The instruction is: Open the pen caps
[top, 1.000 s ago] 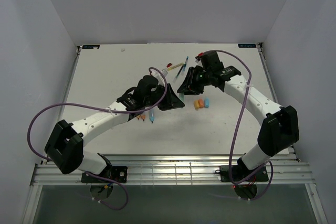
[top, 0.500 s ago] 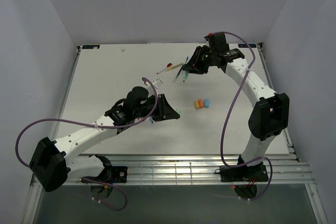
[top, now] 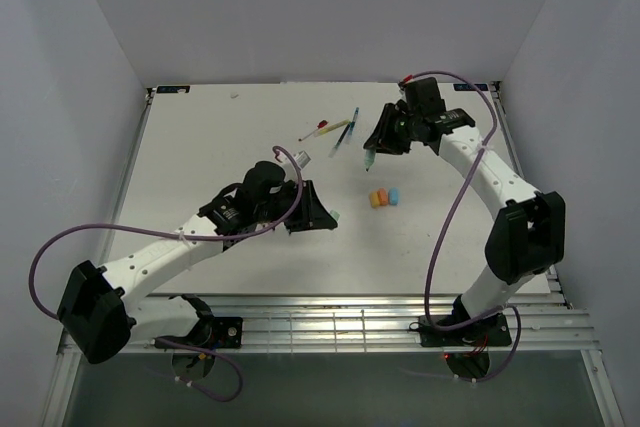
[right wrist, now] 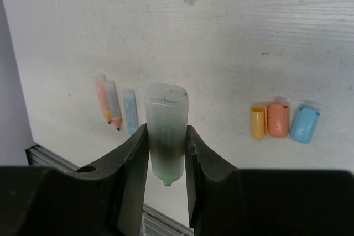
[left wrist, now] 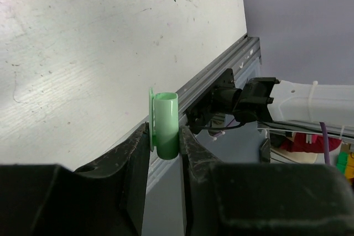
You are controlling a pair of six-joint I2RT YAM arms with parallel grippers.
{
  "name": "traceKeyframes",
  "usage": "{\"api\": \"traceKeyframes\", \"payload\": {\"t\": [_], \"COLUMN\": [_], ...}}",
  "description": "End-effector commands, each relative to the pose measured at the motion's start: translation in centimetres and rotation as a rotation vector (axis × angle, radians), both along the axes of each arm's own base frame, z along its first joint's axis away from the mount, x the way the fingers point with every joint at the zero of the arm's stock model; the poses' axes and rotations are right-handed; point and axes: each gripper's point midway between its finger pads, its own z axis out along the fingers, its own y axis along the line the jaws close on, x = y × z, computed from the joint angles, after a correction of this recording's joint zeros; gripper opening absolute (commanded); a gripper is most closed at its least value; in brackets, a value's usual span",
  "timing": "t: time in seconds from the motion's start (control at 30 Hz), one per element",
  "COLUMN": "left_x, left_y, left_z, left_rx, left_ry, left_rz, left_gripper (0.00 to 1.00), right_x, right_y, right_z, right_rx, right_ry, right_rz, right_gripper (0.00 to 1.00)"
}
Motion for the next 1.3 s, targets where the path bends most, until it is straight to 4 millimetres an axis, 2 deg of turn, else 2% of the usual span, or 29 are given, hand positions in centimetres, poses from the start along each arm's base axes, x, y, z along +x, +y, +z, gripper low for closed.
{"api": "traceKeyframes", "payload": {"t": [0.0, 0.17, 0.2, 0.27, 0.3, 0.33, 0.4, 0.43, 0.57, 0.73, 0.87, 0.9, 1.0, 1.07, 1.1, 1.13, 1.27], "left_x": [1.5, 2.7, 3.0, 3.6, 4.1, 4.6, 5.5, 5.8, 8.0, 9.4, 9.2, 8.8, 9.1, 9.4, 10.0, 10.2, 11.4], "left_y": [0.3, 1.2, 1.3, 2.1, 2.3, 2.7, 2.8, 2.9, 3.2, 2.0, 1.6, 1.1, 0.1, -1.1, -1.8, -2.5, -5.5], "left_z": [1.4, -0.3, -1.3, -2.9, -3.0, -4.5, -4.9, -6.1, -7.2, -6.4, -7.1, -7.6, -8.0, -8.9, -8.5, -9.5, -10.1], "left_rx": [0.038, 0.135, 0.173, 0.252, 0.274, 0.338, 0.378, 0.418, 0.505, 0.498, 0.488, 0.479, 0.459, 0.433, 0.412, 0.41, 0.343], "left_ry": [-0.079, -0.053, -0.031, -0.019, -0.02, -0.001, -0.012, 0.006, -0.036, -0.072, -0.053, -0.028, -0.011, 0.012, 0.009, 0.032, 0.075], "left_rz": [0.015, 0.06, 0.073, 0.105, 0.122, 0.141, 0.152, 0.154, 0.19, 0.172, 0.154, 0.124, 0.112, 0.1, 0.102, 0.09, 0.056], "left_gripper": [0.0, 0.0, 0.0, 0.0, 0.0, 0.0, 0.0, 0.0, 0.0, 0.0, 0.0, 0.0, 0.0, 0.0, 0.0, 0.0, 0.0], "right_x": [-2.1, -4.9, -5.6, -6.1, -6.3, -6.6, -7.0, -7.3, -7.8, -8.3, -8.8, -8.8, -8.8, -8.9, -8.9, -9.1, -9.5], "right_y": [-2.4, -4.7, -5.1, -6.2, -6.6, -7.4, -8.2, -8.9, -9.9, -10.3, -10.0, -10.0, -9.9, -9.8, -9.7, -9.7, -9.4], "right_z": [1.2, -0.9, -1.5, -2.3, -2.4, -3.3, -4.0, -4.9, -6.0, -7.0, -7.6, -7.6, -7.2, -7.0, -6.9, -6.9, -6.2], "right_rx": [-0.064, -0.118, -0.132, -0.166, -0.177, -0.192, -0.201, -0.201, -0.194, -0.207, -0.191, -0.191, -0.187, -0.181, -0.177, -0.17, -0.147], "right_ry": [-0.096, -0.076, -0.068, -0.068, -0.07, -0.049, -0.033, -0.009, 0.025, 0.044, 0.066, 0.065, 0.057, 0.057, 0.055, 0.059, 0.053], "right_rz": [0.025, 0.034, 0.036, 0.04, 0.038, 0.028, 0.022, 0.009, 0.0, 0.012, 0.033, 0.033, 0.036, 0.037, 0.039, 0.043, 0.044], "right_gripper": [0.08, 0.08, 0.08, 0.08, 0.08, 0.08, 0.08, 0.08, 0.08, 0.08, 0.08, 0.08, 0.08, 0.08, 0.08, 0.08, 0.08]}}
